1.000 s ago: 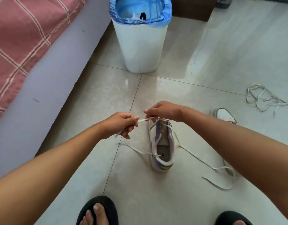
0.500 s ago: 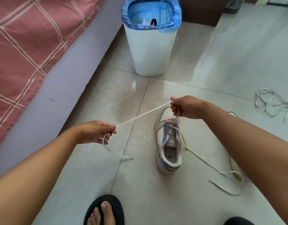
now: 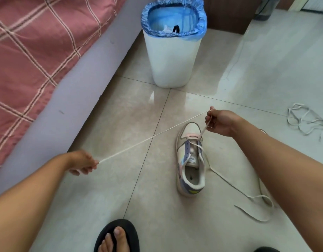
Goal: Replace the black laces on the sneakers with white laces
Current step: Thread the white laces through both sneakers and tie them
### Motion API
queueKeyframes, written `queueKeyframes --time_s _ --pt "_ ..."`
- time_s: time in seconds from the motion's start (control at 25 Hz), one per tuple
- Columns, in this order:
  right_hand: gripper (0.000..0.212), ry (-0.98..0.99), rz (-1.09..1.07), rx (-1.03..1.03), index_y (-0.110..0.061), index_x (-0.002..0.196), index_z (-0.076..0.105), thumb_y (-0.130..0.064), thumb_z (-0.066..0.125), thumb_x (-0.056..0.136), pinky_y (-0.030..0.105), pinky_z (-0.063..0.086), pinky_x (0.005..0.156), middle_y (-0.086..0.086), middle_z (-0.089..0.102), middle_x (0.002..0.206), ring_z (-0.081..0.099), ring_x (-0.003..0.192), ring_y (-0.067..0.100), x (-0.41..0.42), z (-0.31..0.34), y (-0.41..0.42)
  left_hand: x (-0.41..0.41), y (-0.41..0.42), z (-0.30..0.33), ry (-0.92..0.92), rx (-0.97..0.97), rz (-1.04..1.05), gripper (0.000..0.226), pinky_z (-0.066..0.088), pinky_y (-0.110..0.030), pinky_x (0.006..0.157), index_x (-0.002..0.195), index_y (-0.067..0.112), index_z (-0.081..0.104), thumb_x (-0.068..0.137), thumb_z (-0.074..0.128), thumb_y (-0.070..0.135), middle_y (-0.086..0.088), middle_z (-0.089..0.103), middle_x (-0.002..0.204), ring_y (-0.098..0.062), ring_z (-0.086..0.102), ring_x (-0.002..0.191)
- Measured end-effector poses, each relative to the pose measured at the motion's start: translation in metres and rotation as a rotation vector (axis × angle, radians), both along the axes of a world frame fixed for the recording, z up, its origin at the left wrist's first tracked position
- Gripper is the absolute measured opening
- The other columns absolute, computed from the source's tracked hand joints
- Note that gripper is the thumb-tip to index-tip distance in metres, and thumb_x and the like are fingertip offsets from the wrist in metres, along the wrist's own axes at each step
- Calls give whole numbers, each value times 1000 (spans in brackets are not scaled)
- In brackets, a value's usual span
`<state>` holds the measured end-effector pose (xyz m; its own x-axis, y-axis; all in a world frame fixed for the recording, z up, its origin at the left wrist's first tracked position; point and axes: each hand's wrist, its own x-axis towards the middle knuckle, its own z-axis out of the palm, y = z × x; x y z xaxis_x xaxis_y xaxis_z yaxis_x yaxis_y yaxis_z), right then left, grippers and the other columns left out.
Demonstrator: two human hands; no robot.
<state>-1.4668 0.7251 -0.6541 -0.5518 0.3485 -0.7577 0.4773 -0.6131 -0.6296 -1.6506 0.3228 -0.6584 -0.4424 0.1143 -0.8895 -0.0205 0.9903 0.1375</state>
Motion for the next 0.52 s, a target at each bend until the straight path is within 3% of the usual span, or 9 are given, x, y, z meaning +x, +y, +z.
queueKeyframes --time_s 0.12,0.24,0.32,0.4,0.52 --pt "24 89 232 147 -14 79 53 -22 44 100 19 37 65 2 52 76 51 67 10 -17 14 -26 5 2 1 34 -82 -148 19 42 -21 58 89 13 69 94 55 24 0 54 77 -11 49 67" --pt "28 79 693 495 -9 110 64 -30 52 96 24 38 90 2 62 110 56 101 11 -34 26 -57 23 36 11 -142 161 -109 18 35 -19 56 89 14 72 94 56 22 3 47 68 -11 40 62" --pt "31 57 761 780 -11 121 62 -28 55 95 26 38 98 3 58 122 52 114 16 -35 28 -57 42 71 18 -281 375 41 20 35 -18 55 92 9 69 96 52 18 1 52 70 -9 43 60" --pt "22 -16 736 1060 -14 110 67 -25 57 92 32 39 99 8 58 119 52 114 24 -19 27 -46 64 108 19 -337 563 225 18 41 -16 53 92 4 66 96 51 13 -1 59 72 -7 50 59" --pt "16 -181 872 1129 -16 98 72 -23 60 88 35 38 99 11 54 116 47 113 30 21 15 -43 93 153 11 -330 768 558 7 55 -17 60 89 -1 61 92 55 2 -9 63 77 -10 64 61"
